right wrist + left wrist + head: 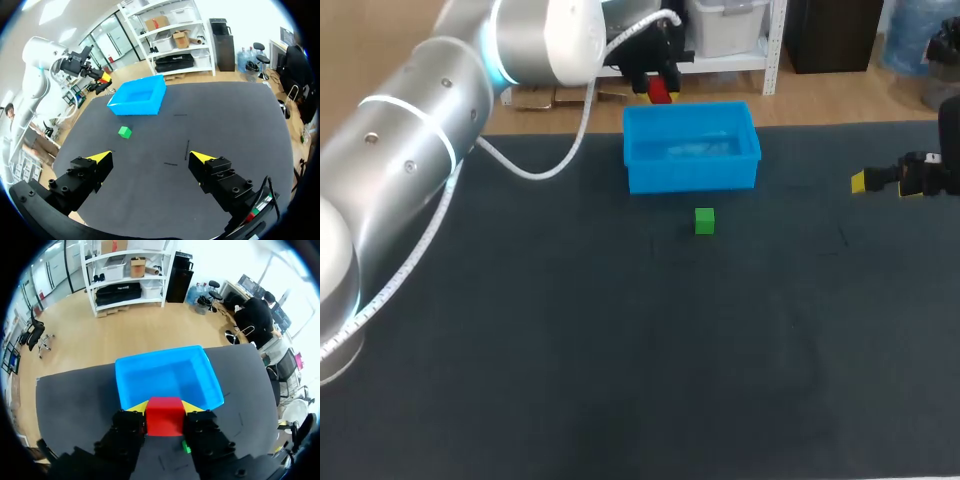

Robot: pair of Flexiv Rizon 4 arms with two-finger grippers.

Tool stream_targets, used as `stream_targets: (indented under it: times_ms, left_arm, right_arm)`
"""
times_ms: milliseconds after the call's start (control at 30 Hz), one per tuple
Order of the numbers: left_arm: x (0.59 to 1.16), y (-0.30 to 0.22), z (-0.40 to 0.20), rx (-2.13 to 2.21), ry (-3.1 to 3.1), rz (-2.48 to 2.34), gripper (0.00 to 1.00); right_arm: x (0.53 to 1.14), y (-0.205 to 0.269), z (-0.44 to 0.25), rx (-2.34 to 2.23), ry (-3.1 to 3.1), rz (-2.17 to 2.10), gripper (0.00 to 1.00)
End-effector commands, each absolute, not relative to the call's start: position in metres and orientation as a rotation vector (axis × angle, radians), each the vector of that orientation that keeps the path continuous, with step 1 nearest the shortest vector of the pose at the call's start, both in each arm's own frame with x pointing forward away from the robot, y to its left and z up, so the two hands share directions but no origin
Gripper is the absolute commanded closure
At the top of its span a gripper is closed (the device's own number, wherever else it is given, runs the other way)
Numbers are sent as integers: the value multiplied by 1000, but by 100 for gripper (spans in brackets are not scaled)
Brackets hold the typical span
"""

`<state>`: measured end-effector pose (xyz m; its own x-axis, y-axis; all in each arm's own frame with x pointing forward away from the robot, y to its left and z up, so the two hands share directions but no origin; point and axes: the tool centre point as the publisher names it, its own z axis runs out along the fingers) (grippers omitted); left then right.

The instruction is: Use the left arm to pick the red cube and place it into the blue plastic box first, then use the right arm to grasp the green cube and put it into the same blue plastic box after the first action is fully finished.

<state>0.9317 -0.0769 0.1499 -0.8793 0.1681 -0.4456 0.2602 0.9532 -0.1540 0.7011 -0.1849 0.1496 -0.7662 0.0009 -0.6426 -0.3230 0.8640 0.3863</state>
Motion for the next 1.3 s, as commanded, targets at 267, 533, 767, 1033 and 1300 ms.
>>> stream_targets:
  times_ms: [267,533,767,1033,1300]
  left_arm:
    - [949,-80,133,328,2686,-315,100]
    - [952,-83,115,329,2687,-316,100]
    - [958,-86,101,321,2686,-308,100]
    - [969,-85,90,315,2684,-284,100]
    - [978,-81,81,315,2686,-246,100]
  right_arm:
    - [701,-185,150,-232,2373,640,0]
    - [701,-185,150,-232,2373,640,0]
    - [701,-185,150,-232,2373,640,0]
    - [701,-185,150,-232,2373,640,0]
    - [701,-185,150,-232,2373,640,0]
